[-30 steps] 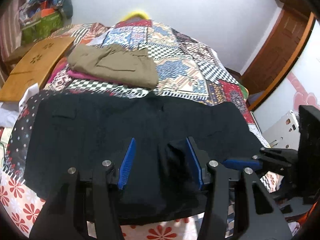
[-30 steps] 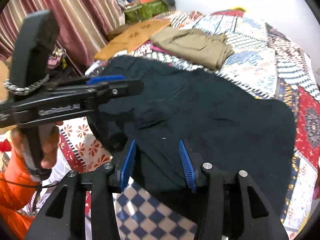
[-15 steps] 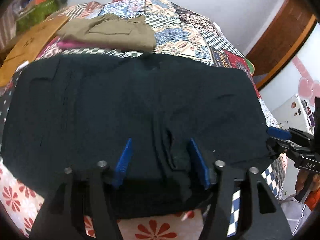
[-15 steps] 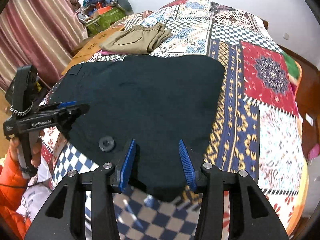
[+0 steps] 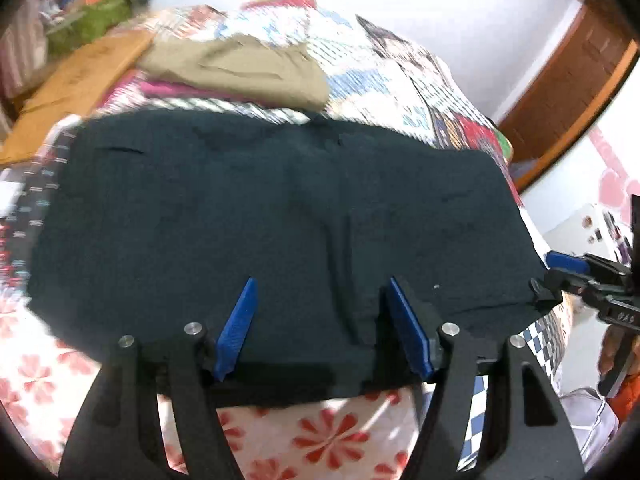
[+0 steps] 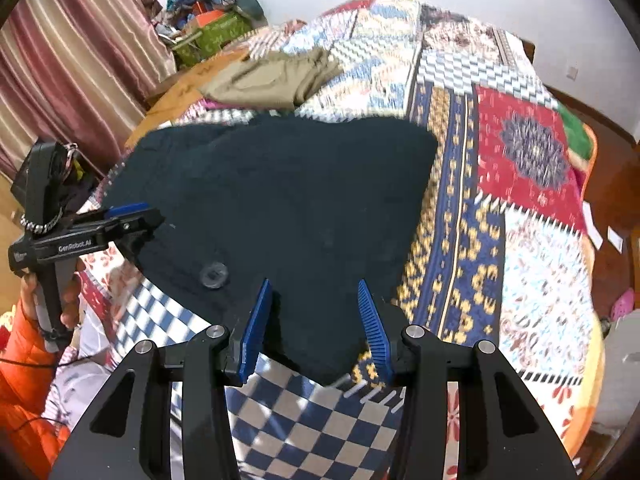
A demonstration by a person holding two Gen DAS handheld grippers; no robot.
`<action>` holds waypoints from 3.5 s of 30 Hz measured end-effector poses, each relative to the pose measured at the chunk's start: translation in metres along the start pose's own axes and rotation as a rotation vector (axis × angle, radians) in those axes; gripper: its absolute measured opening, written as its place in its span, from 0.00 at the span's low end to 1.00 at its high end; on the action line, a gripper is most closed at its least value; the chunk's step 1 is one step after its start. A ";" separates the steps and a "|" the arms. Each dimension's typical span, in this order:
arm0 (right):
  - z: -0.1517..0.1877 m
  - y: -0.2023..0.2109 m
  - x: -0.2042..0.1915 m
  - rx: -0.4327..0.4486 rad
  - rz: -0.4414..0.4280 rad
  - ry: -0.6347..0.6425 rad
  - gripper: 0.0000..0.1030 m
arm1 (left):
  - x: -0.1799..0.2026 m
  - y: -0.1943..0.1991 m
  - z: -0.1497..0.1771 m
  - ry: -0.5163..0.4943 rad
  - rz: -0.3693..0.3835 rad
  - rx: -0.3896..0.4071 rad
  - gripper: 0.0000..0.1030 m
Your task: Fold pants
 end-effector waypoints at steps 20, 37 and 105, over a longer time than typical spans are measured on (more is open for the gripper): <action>-0.079 -0.049 -0.156 0.100 -0.086 0.268 0.45 | -0.119 0.043 0.058 0.510 0.185 0.056 0.84; -0.040 -0.077 -0.153 -0.023 -0.069 0.210 0.45 | -0.146 0.024 0.030 0.673 0.295 0.199 0.78; 0.047 0.073 0.104 0.210 0.183 -0.350 0.47 | 0.234 -0.082 0.000 -0.704 0.100 -0.142 0.22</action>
Point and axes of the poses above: each gripper's, at about its wrist camera, not at the fingertips, and y roughly against the way its jaws point, x to its right, z to its underside, the point moved 5 cm from there along -y, roughly the way its jaws point, and after that the axes turned 11 degrees about z, right-handed, at the moved point
